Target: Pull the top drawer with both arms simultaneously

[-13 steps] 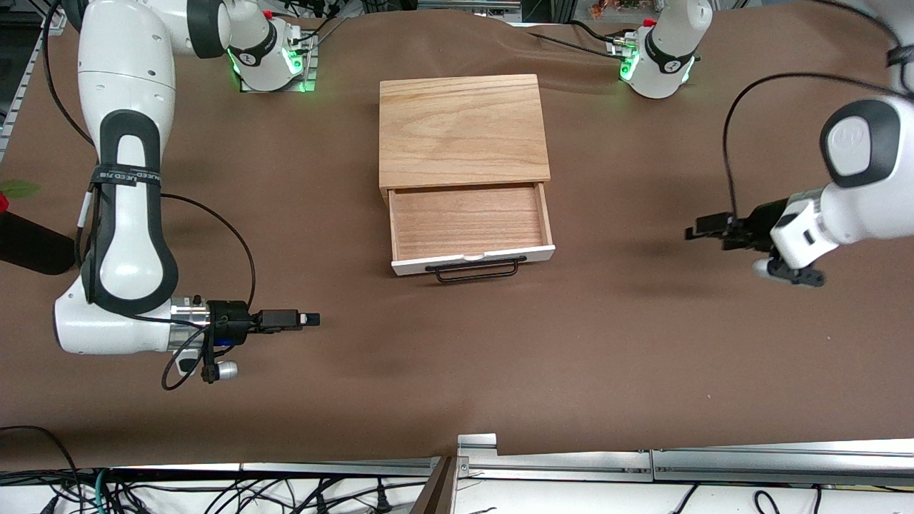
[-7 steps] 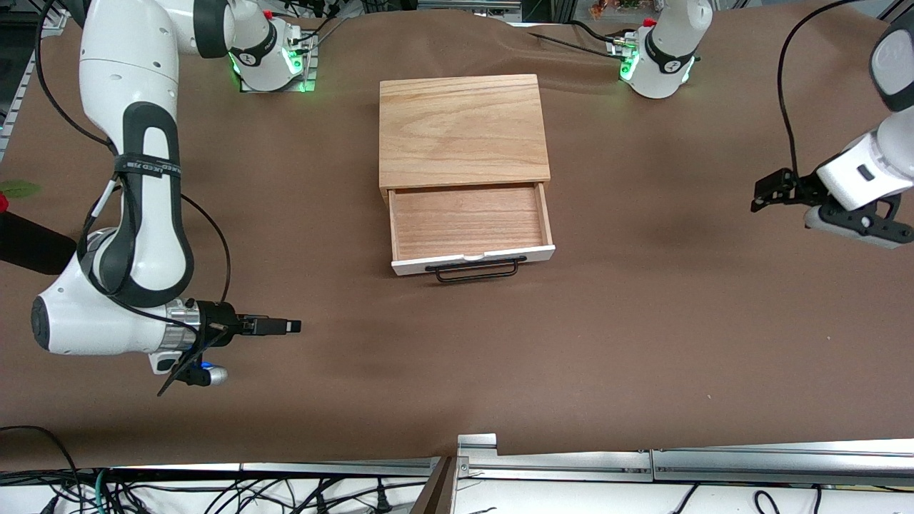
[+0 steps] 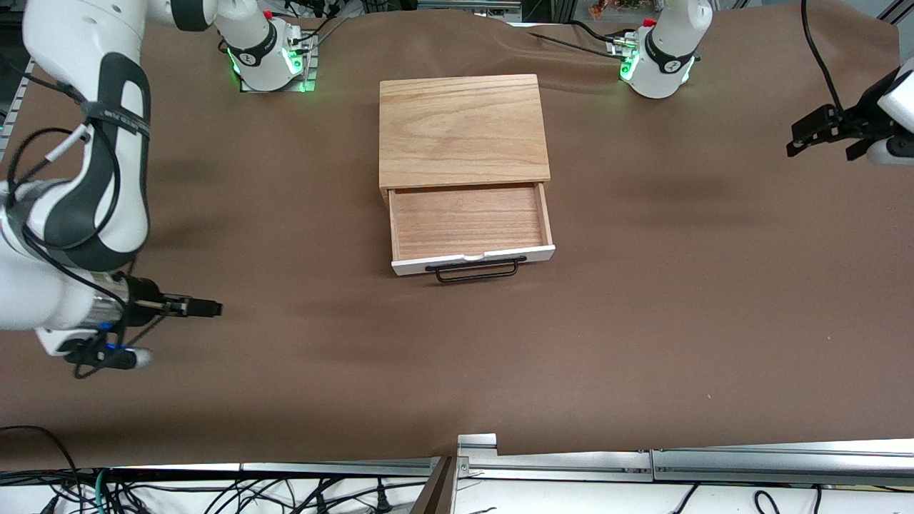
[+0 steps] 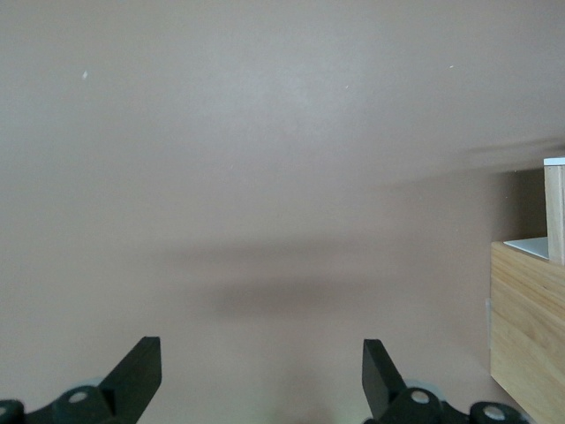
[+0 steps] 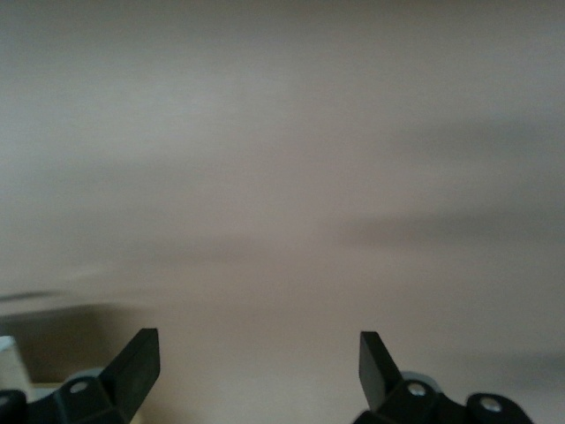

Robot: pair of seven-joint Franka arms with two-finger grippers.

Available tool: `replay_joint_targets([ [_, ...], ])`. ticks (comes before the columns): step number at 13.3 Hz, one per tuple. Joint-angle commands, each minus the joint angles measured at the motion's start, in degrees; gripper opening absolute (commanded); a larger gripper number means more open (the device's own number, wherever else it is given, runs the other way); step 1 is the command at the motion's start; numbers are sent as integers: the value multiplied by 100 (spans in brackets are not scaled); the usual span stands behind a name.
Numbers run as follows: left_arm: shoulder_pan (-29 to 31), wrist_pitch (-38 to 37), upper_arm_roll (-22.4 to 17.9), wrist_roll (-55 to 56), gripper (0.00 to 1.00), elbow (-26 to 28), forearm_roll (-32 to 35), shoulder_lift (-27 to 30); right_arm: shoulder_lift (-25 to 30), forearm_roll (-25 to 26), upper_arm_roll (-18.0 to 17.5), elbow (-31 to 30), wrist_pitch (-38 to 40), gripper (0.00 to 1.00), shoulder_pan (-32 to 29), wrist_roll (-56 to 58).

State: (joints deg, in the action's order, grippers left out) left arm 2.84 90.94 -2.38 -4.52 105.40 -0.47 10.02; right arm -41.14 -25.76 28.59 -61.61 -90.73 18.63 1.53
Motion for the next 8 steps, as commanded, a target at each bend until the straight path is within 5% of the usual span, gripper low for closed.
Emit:
replay_joint_targets([
  [1,-11,-181,9,285,100,68,344,141,764,475,-213,-789,-41,100,-113,-83],
  [5,-56,-279,-166,277,100,-220,346,36,1397,1089,-398,-1098,-50,100,-622,-92],
  [8,-55,-278,-140,277,100,-354,328,-87,2256,1932,-985,-1649,-234,100,-1097,-92],
])
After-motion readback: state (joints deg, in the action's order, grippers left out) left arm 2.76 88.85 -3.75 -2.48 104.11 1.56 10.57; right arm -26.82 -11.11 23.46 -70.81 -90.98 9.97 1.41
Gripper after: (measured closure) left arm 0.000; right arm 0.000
